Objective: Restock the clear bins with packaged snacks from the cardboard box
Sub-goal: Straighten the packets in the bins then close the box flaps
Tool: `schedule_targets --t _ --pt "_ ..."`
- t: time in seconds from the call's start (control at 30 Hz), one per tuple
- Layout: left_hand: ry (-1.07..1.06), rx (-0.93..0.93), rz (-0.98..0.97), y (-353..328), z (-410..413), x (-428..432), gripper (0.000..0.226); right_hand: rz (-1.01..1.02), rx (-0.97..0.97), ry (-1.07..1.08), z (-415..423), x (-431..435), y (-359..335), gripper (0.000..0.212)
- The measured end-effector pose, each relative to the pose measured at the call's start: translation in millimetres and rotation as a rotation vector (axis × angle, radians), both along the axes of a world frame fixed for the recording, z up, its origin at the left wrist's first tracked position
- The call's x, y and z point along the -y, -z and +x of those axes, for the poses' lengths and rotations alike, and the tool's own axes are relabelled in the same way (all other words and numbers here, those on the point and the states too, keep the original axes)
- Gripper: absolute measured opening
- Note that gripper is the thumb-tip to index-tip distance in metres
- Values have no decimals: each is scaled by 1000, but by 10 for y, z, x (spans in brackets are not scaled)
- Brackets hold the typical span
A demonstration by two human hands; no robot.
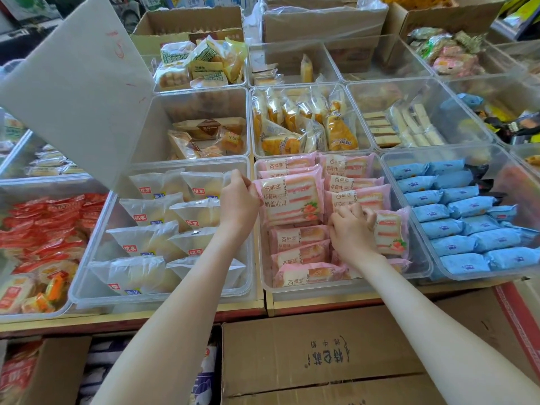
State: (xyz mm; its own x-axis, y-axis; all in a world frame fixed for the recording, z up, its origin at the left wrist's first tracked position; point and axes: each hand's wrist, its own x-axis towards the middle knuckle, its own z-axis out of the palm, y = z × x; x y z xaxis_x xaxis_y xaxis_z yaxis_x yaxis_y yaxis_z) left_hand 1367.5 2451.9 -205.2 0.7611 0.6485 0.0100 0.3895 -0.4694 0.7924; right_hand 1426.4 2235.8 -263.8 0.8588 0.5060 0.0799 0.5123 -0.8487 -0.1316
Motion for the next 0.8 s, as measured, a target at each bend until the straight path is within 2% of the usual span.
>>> schedule_targets --t 0.17,0.33,0.5,0.6,0.8 --pt "18 5 2 0 -16 10 11 -44 -33 67 -14 -96 11 21" --pt "38 -8 12 0 -25 13 7 -1 -123 -74 -68 -51 -87 24" --pt "43 -5 33 -20 -37 32 8 -202 -252 -200 -68 56 -122 37" --pt "47 -5 46 -18 -45 41 7 -265 -266 -227 -64 11 -161 33" --pt "49 -15 61 -21 -69 62 8 -111 -181 -152 -93 66 -151 23"
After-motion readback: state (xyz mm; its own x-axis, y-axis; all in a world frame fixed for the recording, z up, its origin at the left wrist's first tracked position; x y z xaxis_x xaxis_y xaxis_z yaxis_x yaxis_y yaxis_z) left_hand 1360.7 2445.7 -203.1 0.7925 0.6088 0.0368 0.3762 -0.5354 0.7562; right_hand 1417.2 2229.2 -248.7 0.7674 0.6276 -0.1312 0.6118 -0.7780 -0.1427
